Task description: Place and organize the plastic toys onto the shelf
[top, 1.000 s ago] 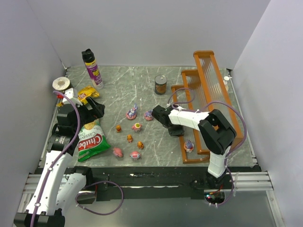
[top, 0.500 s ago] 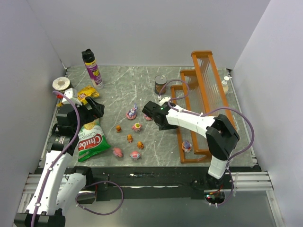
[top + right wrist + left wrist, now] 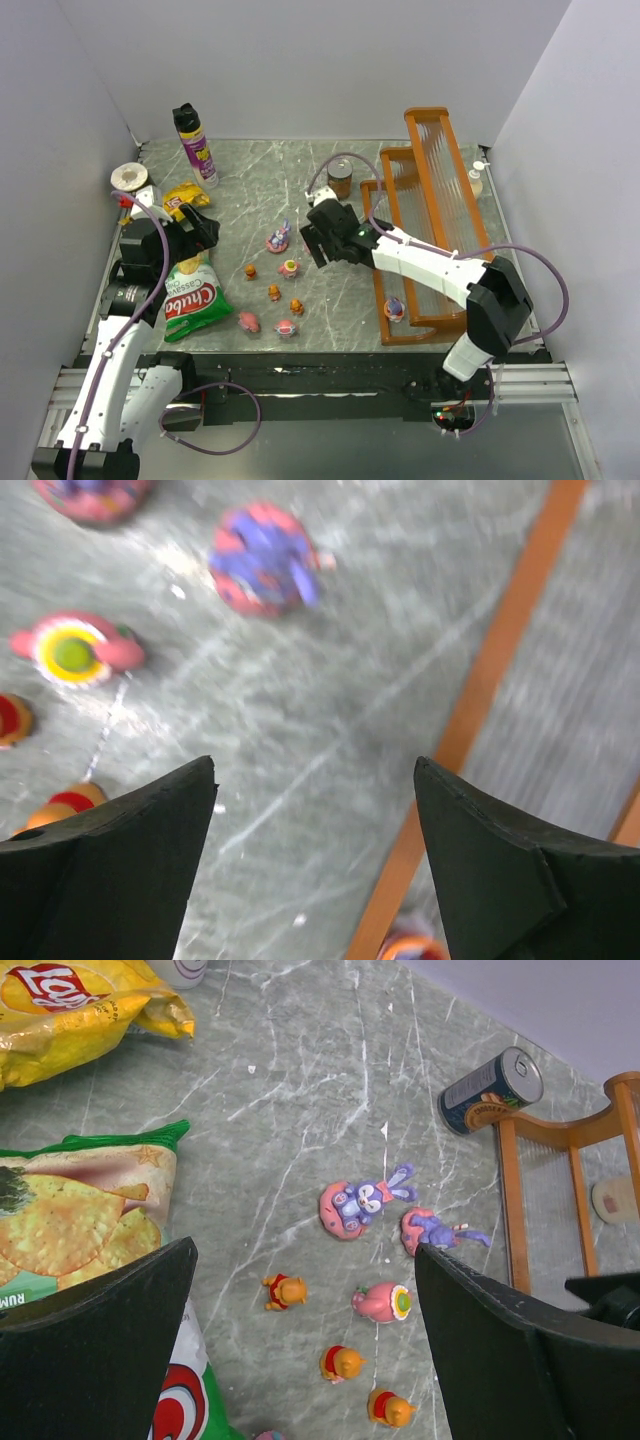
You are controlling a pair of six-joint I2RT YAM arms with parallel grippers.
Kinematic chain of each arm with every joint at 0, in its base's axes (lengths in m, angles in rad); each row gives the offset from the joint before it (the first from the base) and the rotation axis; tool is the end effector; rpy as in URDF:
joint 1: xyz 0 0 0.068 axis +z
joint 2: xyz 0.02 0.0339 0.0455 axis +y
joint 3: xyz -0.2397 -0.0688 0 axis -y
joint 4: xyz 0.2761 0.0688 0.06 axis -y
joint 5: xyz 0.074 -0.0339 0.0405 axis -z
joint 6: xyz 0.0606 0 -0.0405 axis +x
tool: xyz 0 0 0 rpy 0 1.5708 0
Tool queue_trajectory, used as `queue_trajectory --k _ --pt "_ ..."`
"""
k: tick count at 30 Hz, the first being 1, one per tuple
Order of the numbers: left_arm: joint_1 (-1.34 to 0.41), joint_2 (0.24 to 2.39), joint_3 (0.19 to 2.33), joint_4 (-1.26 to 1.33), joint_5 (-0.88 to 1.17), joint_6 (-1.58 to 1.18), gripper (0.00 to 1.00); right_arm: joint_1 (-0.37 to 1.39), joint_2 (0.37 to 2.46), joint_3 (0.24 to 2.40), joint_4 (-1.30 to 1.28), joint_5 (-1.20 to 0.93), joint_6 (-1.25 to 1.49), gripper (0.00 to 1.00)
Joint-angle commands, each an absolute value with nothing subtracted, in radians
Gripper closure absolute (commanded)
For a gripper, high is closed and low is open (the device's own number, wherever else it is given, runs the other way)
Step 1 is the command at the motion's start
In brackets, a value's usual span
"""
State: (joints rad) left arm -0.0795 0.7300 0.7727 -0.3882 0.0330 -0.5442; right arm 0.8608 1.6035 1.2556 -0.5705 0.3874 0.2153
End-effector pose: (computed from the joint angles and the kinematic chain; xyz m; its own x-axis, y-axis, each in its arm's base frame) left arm 0.2404 -0.0212 0.2995 -0.3459 -0.4915 -0.7992 -0.0804 0.8642 -0.4967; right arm 0.2695 0.2784 0.2120 -0.6241 -0.4226 -0.6572 -0.4293 0.8883 -0.1636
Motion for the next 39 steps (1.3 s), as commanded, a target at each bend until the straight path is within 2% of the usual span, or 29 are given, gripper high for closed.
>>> queue_trajectory --k 1,10,17,27,39 --pt "-0.071 0.733 0.801 -0.382 0.043 -0.548 0.04 0.792 1.630 1.336 -0.422 0.213 0.008 0.12" --pt "-0.058 0.741 0.802 -0.379 0.052 -0.546 0.04 0.772 1.724 1.376 -0.364 0.138 -0.221 0.21" --pt "-0.052 0.744 0.801 -0.379 0.057 -0.546 0.04 0.756 1.792 1.422 -0.379 0.103 -0.239 0.28" --pt "-0.048 0.747 0.801 -0.377 0.060 -0.546 0.03 0.733 1.850 1.440 -0.354 0.086 -0.224 0.47" --pt "-0.043 0.746 0.799 -0.379 0.061 -0.548 0.04 0.724 1.893 1.457 -0.334 0.069 -0.238 0.52"
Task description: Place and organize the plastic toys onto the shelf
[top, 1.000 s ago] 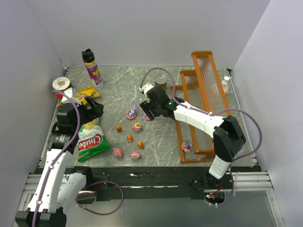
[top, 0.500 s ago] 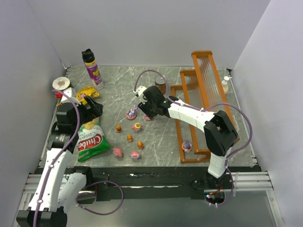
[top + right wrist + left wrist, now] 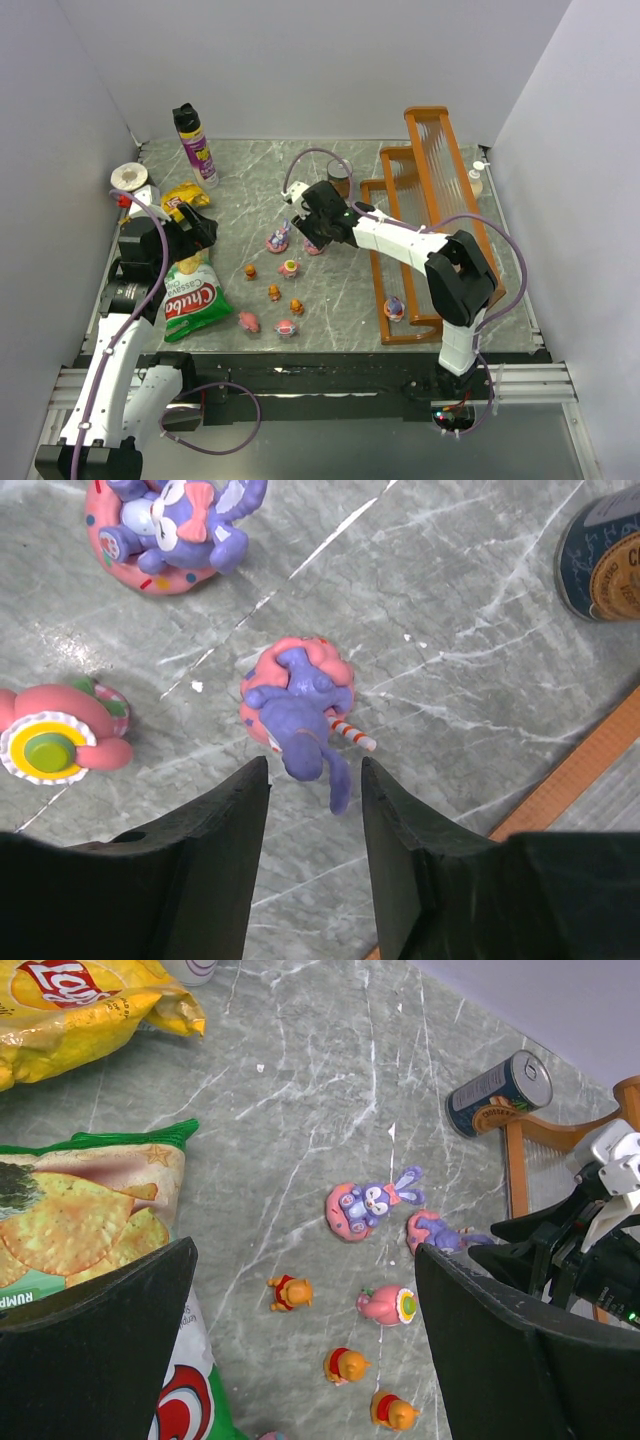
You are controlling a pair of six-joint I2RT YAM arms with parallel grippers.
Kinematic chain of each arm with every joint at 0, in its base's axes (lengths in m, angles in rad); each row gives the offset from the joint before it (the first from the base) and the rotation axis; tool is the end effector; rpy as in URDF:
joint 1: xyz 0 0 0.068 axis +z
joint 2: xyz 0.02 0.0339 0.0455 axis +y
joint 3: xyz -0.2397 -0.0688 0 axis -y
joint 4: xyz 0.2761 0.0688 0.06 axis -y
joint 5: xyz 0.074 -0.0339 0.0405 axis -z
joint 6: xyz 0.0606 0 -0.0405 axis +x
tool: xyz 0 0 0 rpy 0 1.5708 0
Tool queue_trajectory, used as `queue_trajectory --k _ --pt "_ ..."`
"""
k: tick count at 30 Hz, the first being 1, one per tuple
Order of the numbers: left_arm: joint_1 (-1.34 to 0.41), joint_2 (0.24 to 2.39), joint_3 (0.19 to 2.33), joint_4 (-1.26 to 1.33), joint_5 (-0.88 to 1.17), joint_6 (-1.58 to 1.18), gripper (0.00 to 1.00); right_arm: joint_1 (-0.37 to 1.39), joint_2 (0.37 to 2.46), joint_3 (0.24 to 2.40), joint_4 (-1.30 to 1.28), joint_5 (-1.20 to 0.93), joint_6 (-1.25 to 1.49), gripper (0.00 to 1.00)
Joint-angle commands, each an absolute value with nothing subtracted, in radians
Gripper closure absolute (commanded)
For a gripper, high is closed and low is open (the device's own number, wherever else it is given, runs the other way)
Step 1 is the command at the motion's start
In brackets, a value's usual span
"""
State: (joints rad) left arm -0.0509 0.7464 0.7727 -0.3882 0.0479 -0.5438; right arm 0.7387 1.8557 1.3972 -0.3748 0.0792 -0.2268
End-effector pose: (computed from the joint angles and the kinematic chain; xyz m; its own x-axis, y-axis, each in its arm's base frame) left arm 0.2438 -0.0153 0.2959 -0.3520 -0.4995 -0.7915 -0.1012 0.8610 -0.4984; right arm 0.3373 0.3007 0.1757 -0.3911 -0.6594 -0.6420 -0.7388 0.6410 -0.2083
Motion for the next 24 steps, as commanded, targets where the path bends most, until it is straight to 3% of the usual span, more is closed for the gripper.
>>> queue_trajectory --k 1,6,11,16,24 --pt "-0.043 0.744 0.799 -0.377 0.061 -0.546 0.04 0.723 1.897 1.457 -0.334 0.066 -0.238 0.52" --pt "-0.041 0.744 0.799 -0.377 0.061 -0.548 0.04 0.723 1.908 1.473 -0.327 0.066 -0.230 0.58" --pt "-0.040 0.744 0.799 -0.377 0.064 -0.548 0.04 0.723 1.925 1.486 -0.347 0.075 -0.215 0.77" --pt "-0.037 0.742 0.798 -0.374 0.072 -0.548 0.04 0.724 1.893 1.460 -0.350 0.094 -0.187 0.90" --pt "-0.032 0.746 0.795 -0.370 0.084 -0.549 0.04 0.738 1.849 1.485 -0.455 0.210 -0.055 1.00"
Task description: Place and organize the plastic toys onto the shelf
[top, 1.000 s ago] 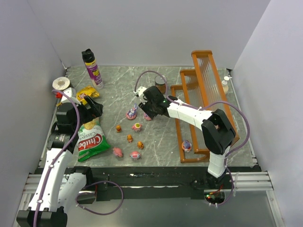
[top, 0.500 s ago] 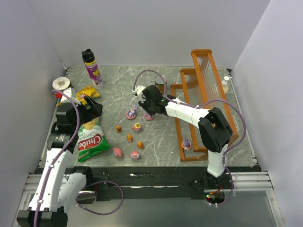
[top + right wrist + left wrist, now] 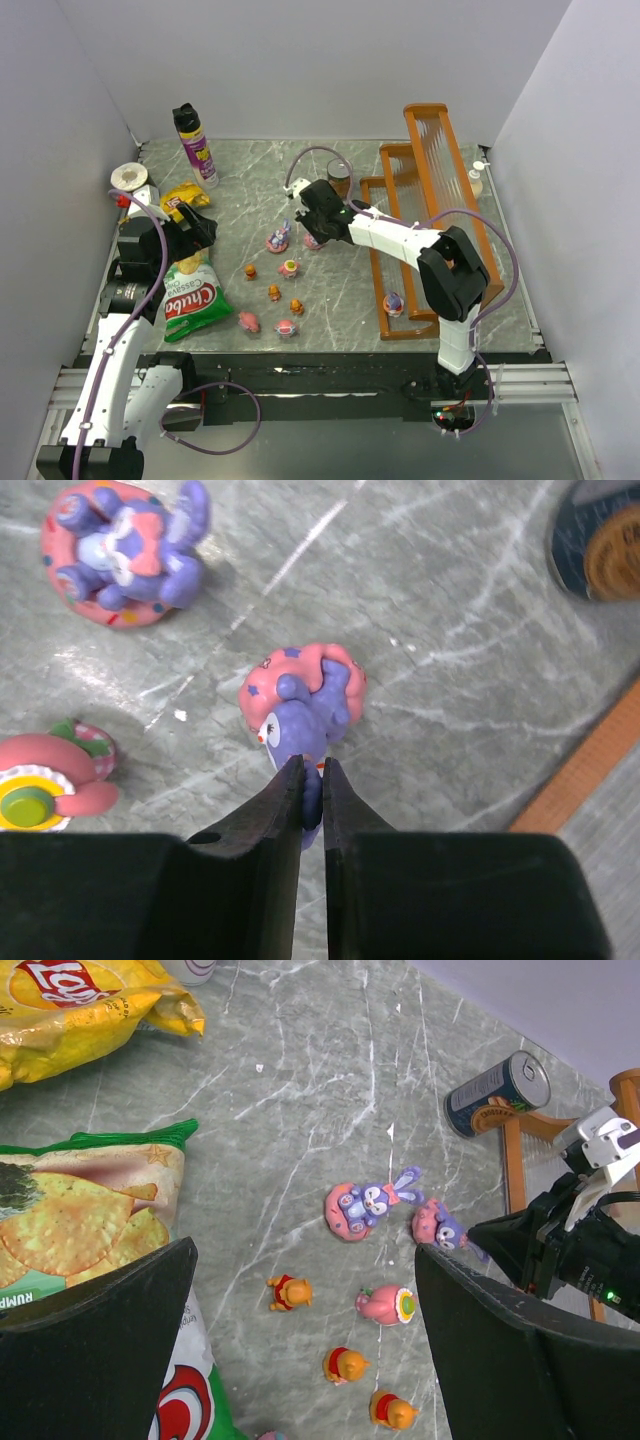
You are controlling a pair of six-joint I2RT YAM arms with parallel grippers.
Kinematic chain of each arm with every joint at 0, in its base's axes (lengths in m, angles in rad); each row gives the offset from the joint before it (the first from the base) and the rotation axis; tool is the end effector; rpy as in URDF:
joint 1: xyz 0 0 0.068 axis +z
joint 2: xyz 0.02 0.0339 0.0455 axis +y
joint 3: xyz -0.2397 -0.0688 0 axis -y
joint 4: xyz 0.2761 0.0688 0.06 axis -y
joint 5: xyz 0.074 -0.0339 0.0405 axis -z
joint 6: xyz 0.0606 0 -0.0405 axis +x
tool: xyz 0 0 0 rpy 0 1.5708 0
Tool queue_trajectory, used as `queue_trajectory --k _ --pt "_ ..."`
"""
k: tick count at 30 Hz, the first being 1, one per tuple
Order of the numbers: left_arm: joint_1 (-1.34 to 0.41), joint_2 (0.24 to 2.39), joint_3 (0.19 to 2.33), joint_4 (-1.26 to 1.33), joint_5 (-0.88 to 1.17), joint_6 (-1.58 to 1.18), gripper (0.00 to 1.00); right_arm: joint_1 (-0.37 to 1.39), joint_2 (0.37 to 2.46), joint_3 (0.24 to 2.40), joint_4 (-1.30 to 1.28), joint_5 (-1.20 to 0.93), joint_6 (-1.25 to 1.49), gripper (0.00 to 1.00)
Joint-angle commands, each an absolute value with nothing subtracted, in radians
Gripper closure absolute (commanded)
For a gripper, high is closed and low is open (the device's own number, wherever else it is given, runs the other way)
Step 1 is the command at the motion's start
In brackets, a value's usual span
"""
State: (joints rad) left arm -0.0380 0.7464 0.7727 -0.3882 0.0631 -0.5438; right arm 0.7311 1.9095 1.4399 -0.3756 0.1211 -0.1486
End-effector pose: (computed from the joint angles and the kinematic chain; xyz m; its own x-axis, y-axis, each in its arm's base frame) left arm 0.2439 -0.0131 0.2959 -0.3529 -0.5033 -0.7888 -0.1002 0.8585 -0.5030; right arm 0.3488 0.3030 0.1678 -0.4615 -0.6113 -0.6429 -0.6789 0.7098 -0.1876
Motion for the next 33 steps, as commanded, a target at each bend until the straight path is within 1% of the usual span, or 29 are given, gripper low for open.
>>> queue_trajectory --k 1,9,12,22,28,33 --pt "-0.031 0.744 0.795 -0.370 0.084 -0.549 0.04 0.752 1.842 1.486 -0.484 0.227 -0.043 1.00" --pt "-0.031 0.742 0.795 -0.368 0.092 -0.552 0.04 0.755 1.775 1.539 -0.676 0.483 0.098 1.00" --pt "-0.029 0.742 0.795 -0.368 0.094 -0.552 0.04 0.736 1.761 1.560 -0.748 0.540 0.126 1.00" --pt "-0.029 0.741 0.792 -0.367 0.100 -0.555 0.04 0.670 1.690 1.505 -0.870 0.640 0.209 1.00" --pt "-0.029 0.742 0.792 -0.365 0.106 -0.554 0.04 0.637 1.661 1.434 -0.870 0.686 0.241 1.00" --pt "-0.029 0.742 0.792 -0.364 0.109 -0.555 0.04 0.624 1.678 1.398 -0.853 0.689 0.252 1.00"
